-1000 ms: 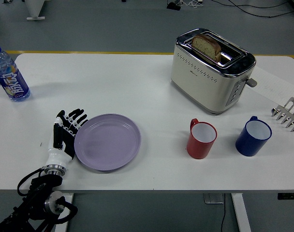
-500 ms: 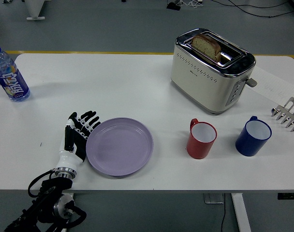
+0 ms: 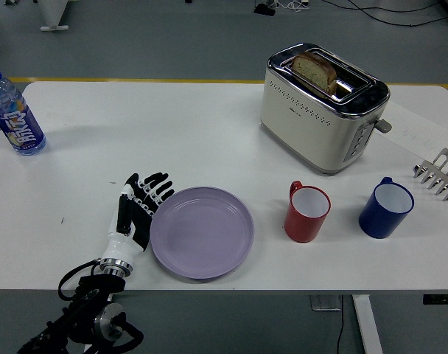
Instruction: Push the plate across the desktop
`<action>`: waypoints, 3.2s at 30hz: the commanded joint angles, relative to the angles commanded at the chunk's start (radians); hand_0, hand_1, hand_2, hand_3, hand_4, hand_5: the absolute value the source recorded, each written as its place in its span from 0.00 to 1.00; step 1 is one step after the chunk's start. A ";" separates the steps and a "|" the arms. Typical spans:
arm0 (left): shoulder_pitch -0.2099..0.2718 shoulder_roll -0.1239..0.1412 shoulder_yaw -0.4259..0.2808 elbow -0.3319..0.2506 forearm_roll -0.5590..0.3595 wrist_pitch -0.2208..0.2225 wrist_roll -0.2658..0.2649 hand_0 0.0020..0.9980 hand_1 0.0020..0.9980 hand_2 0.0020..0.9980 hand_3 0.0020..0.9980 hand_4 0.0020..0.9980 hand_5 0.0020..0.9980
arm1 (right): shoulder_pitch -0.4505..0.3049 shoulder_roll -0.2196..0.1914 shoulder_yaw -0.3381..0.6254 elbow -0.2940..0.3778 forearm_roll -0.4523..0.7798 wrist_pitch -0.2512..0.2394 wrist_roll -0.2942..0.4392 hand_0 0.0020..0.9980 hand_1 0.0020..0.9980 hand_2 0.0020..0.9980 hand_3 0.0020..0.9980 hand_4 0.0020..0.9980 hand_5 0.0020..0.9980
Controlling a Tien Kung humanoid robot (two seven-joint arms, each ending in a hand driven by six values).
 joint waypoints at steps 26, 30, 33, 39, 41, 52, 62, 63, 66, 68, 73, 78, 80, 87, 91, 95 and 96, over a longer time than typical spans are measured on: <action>-0.026 0.000 0.064 -0.014 -0.011 0.001 0.002 0.72 0.75 0.73 0.58 0.50 1.00 | 0.009 0.000 0.015 0.000 -0.023 -0.002 0.003 0.57 0.56 0.70 0.62 0.36 0.33; -0.024 0.000 0.035 -0.019 0.014 0.027 0.010 0.71 0.75 0.72 0.58 0.50 1.00 | 0.010 0.000 0.015 0.000 -0.024 -0.002 0.002 0.57 0.56 0.70 0.62 0.36 0.33; -0.024 0.000 0.002 -0.020 0.053 0.061 0.029 0.71 0.75 0.72 0.58 0.50 1.00 | 0.010 0.000 0.015 0.000 -0.023 -0.003 0.002 0.57 0.56 0.70 0.62 0.36 0.33; -0.022 0.008 -0.098 -0.023 0.136 0.082 0.088 0.71 0.73 0.71 0.58 0.51 1.00 | 0.010 -0.001 0.012 0.000 -0.020 -0.004 0.003 0.57 0.56 0.70 0.62 0.36 0.33; -0.020 0.019 -0.138 -0.033 0.170 0.092 0.112 0.71 0.73 0.71 0.58 0.51 1.00 | 0.010 -0.001 0.011 -0.001 -0.020 -0.004 0.003 0.57 0.56 0.70 0.62 0.36 0.33; 0.016 0.120 -0.338 -0.107 0.291 0.044 0.254 0.69 0.71 0.69 0.58 0.49 1.00 | 0.006 0.000 0.012 0.002 -0.020 -0.008 0.000 0.57 0.56 0.70 0.62 0.35 0.32; 0.065 0.143 -0.510 -0.152 0.396 -0.060 0.401 0.68 0.70 0.69 0.58 0.49 1.00 | -0.003 0.002 0.018 0.006 -0.028 -0.010 -0.009 0.57 0.56 0.70 0.62 0.35 0.32; 0.070 0.143 -0.529 -0.152 0.400 -0.068 0.410 0.68 0.70 0.69 0.58 0.49 1.00 | -0.004 0.002 0.021 0.007 -0.031 -0.010 -0.011 0.57 0.56 0.70 0.62 0.35 0.32; 0.077 0.140 -0.562 -0.152 0.404 -0.075 0.419 0.69 0.71 0.69 0.58 0.51 1.00 | -0.006 0.003 0.024 0.007 -0.034 -0.010 -0.012 0.57 0.56 0.70 0.62 0.35 0.32; 0.083 0.134 -0.594 -0.153 0.401 -0.078 0.418 0.69 0.71 0.69 0.58 0.51 1.00 | -0.007 0.004 0.025 0.008 -0.037 -0.010 -0.013 0.57 0.56 0.70 0.62 0.35 0.32; 0.086 0.127 -0.638 -0.156 0.398 -0.078 0.413 0.68 0.71 0.69 0.58 0.50 1.00 | -0.010 0.004 0.023 0.008 -0.036 -0.010 -0.013 0.57 0.56 0.70 0.62 0.35 0.32; 0.084 0.121 -0.666 -0.154 0.396 -0.077 0.412 0.68 0.71 0.69 0.58 0.50 1.00 | -0.008 0.003 0.020 0.007 -0.033 -0.009 -0.010 0.57 0.56 0.70 0.62 0.35 0.32; 0.084 0.119 -0.674 -0.153 0.395 -0.078 0.412 0.68 0.71 0.69 0.58 0.50 1.00 | -0.006 0.003 0.018 0.006 -0.032 -0.008 -0.009 0.57 0.56 0.70 0.62 0.35 0.32; 0.084 0.116 -0.691 -0.147 0.387 -0.079 0.413 0.68 0.71 0.69 0.58 0.50 1.00 | -0.001 0.003 0.016 0.005 -0.030 -0.009 -0.006 0.57 0.56 0.70 0.62 0.35 0.32; 0.082 0.115 -0.695 -0.145 0.383 -0.078 0.412 0.68 0.71 0.69 0.58 0.51 1.00 | 0.001 0.002 0.017 0.004 -0.032 -0.008 -0.004 0.57 0.56 0.70 0.62 0.35 0.32; 0.081 0.114 -0.697 -0.144 0.382 -0.076 0.411 0.68 0.71 0.69 0.58 0.51 1.00 | 0.003 0.002 0.016 0.004 -0.031 -0.008 -0.004 0.57 0.56 0.70 0.62 0.35 0.32; 0.081 0.114 -0.698 -0.143 0.382 -0.074 0.412 0.68 0.71 0.69 0.58 0.51 1.00 | 0.004 0.002 0.016 0.004 -0.029 -0.009 -0.003 0.57 0.56 0.70 0.62 0.35 0.32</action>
